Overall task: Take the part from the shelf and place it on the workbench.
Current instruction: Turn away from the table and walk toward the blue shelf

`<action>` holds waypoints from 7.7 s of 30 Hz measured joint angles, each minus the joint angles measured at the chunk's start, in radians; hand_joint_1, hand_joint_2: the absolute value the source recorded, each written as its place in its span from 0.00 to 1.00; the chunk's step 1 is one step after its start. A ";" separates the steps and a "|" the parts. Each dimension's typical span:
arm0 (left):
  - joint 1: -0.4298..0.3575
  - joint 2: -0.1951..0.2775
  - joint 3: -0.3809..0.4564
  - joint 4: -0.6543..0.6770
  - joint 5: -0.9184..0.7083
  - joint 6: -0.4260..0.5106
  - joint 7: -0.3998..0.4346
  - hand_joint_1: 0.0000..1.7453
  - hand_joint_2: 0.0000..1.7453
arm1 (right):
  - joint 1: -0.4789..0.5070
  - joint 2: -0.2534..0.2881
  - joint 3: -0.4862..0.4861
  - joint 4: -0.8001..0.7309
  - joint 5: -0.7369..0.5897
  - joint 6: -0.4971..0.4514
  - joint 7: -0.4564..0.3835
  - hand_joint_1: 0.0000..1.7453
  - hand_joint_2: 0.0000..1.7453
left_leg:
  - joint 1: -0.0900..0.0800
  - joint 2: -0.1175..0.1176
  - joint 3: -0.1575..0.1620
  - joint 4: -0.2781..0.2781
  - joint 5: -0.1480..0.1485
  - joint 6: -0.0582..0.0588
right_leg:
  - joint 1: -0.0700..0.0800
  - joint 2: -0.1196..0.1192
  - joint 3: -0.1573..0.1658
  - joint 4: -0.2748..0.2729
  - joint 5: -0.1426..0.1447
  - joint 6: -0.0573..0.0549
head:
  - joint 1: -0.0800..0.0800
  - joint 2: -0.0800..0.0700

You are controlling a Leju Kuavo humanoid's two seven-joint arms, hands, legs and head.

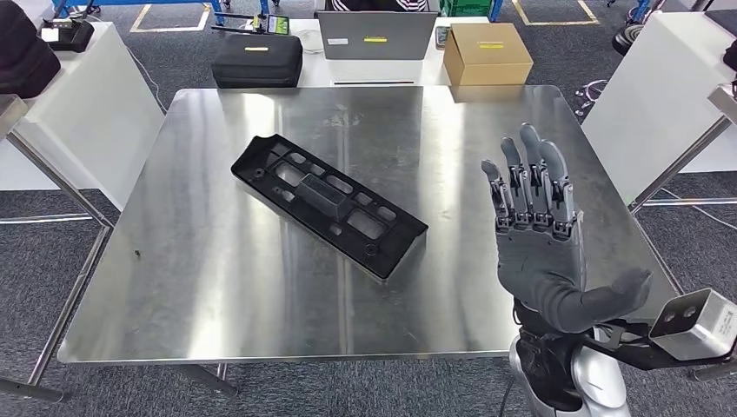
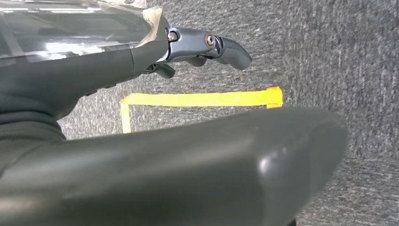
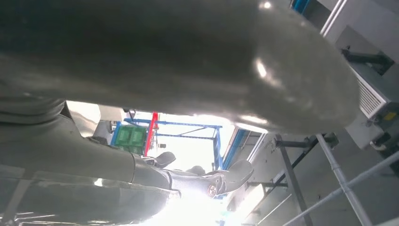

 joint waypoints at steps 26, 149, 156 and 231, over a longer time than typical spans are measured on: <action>-0.004 0.011 0.000 -0.005 -0.024 0.009 0.022 0.00 0.00 | -0.015 -0.001 -0.015 0.012 -0.018 -0.028 0.010 0.00 0.00 | -0.005 0.014 0.004 -0.016 0.005 0.014 | 0.009 -0.008 -0.168 0.270 -0.076 -0.034 | 0.000 0.000; -0.046 0.028 -0.103 -0.005 -0.219 -0.070 0.126 0.00 0.00 | 0.153 0.073 -0.062 1.796 0.383 -0.382 0.274 0.00 0.00 | 0.010 0.059 0.046 -0.025 -0.030 -0.005 | 0.013 -0.014 -0.146 0.240 -0.082 -0.033 | 0.009 0.000; -0.091 0.025 -0.105 -0.010 -0.185 -0.052 0.118 0.00 0.00 | 0.130 0.078 -0.068 1.796 0.381 -0.349 0.299 0.00 0.00 | 0.004 0.116 0.038 -0.014 -0.019 -0.038 | 0.014 -0.060 0.016 -0.035 -0.003 -0.046 | 0.004 0.000; -0.087 0.042 -0.093 -0.011 -0.171 -0.036 0.123 0.00 0.00 | 0.122 0.121 -0.131 1.796 0.347 -0.351 0.323 0.00 0.00 | 0.023 -0.085 0.043 0.019 -0.060 -0.041 | 0.006 0.112 -0.052 -0.002 0.038 -0.053 | -0.004 0.000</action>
